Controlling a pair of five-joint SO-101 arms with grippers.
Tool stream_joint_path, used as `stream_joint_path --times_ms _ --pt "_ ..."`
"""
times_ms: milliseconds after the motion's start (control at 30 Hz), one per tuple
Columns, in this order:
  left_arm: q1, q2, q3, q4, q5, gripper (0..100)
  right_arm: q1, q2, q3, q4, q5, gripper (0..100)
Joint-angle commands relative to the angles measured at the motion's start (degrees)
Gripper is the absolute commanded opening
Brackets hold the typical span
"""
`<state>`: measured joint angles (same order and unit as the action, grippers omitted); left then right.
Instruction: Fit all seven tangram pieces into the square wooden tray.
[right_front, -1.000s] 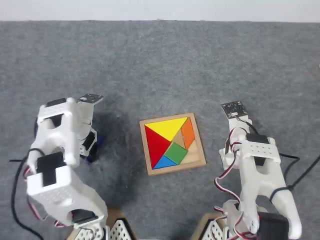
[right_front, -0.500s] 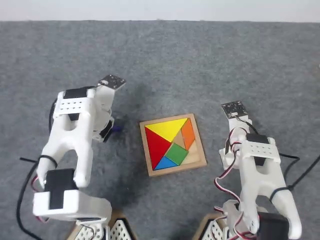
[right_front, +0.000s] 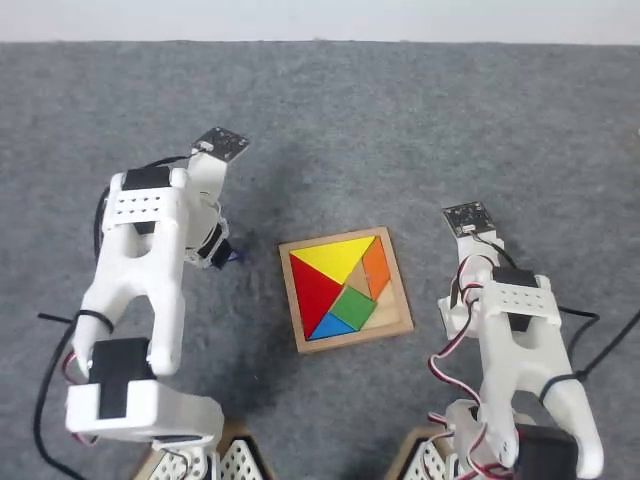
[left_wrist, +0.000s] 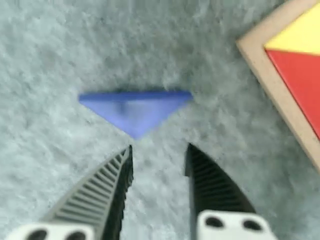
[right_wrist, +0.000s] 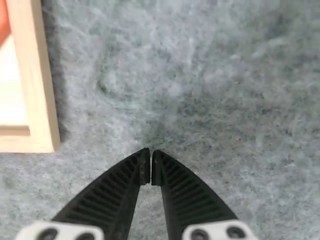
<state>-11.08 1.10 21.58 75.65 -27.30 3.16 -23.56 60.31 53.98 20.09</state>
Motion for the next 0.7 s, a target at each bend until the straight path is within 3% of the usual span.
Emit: stream_joint_path --times_ms 0,300,500,667 --pt "-0.2 -2.4 -2.9 -4.7 -0.3 20 0.1 -0.3 -0.2 -1.0 0.6 3.1" --pt "-4.0 15.9 -11.1 -5.1 8.9 20 0.1 -0.3 -0.2 -0.7 0.6 3.1" --pt "-7.5 27.1 -23.6 1.0 9.2 20 0.0 -0.4 -0.2 -0.7 0.6 3.1" --pt "-6.2 33.5 -29.6 5.1 9.0 20 0.0 -0.5 -0.2 -0.7 0.6 3.1"
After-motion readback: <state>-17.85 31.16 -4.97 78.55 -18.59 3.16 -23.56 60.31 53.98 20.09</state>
